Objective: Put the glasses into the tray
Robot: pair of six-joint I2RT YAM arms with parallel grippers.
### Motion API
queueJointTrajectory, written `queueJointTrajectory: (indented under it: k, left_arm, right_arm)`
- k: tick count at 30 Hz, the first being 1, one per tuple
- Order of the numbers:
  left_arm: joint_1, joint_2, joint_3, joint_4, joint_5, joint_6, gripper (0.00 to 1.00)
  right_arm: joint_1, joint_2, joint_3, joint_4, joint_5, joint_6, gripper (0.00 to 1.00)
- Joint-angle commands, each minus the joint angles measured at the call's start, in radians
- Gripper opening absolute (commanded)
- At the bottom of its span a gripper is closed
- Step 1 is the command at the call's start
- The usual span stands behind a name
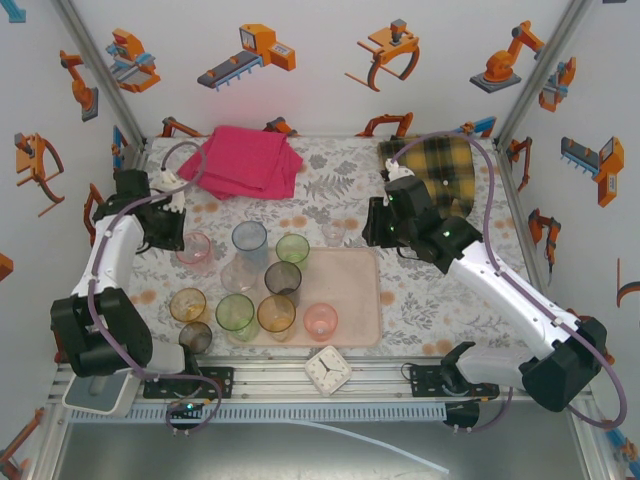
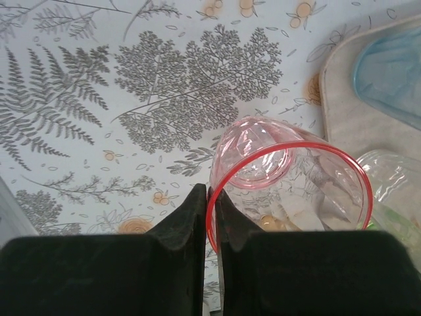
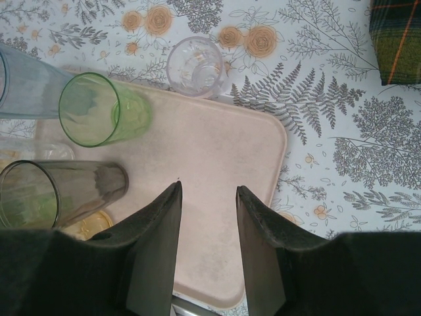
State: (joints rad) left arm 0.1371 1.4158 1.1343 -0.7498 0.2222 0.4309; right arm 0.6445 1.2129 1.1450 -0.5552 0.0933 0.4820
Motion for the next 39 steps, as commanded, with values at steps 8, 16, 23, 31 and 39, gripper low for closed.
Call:
queueJointTrajectory:
  k: [8, 16, 23, 31, 39]
  left_arm:
    - [0.005, 0.029, 0.245, -0.150, -0.018, -0.061, 0.15]
    - [-0.030, 0.052, 0.486, -0.264, 0.000, -0.107, 0.16]
    - [-0.150, 0.078, 0.653, -0.330, -0.040, -0.107, 0.16]
    - [-0.384, 0.148, 0.832, -0.389, -0.083, -0.126, 0.16]
    - [-0.602, 0.270, 1.034, -0.453, -0.081, -0.138, 0.16]
  right_arm:
    - [-0.005, -0.013, -0.011, 0.027, -0.004, 0.016, 0.39]
    - [-0.005, -0.012, -0.012, 0.031, 0.000, 0.012, 0.39]
    - [-0.004, -0.016, -0.004, 0.026, 0.006, 0.009, 0.39]
    - [-0.006, -0.036, 0.025, -0.027, 0.035, 0.011, 0.39]
    - [-0.052, -0.090, 0.079, -0.188, 0.167, 0.064, 0.39]
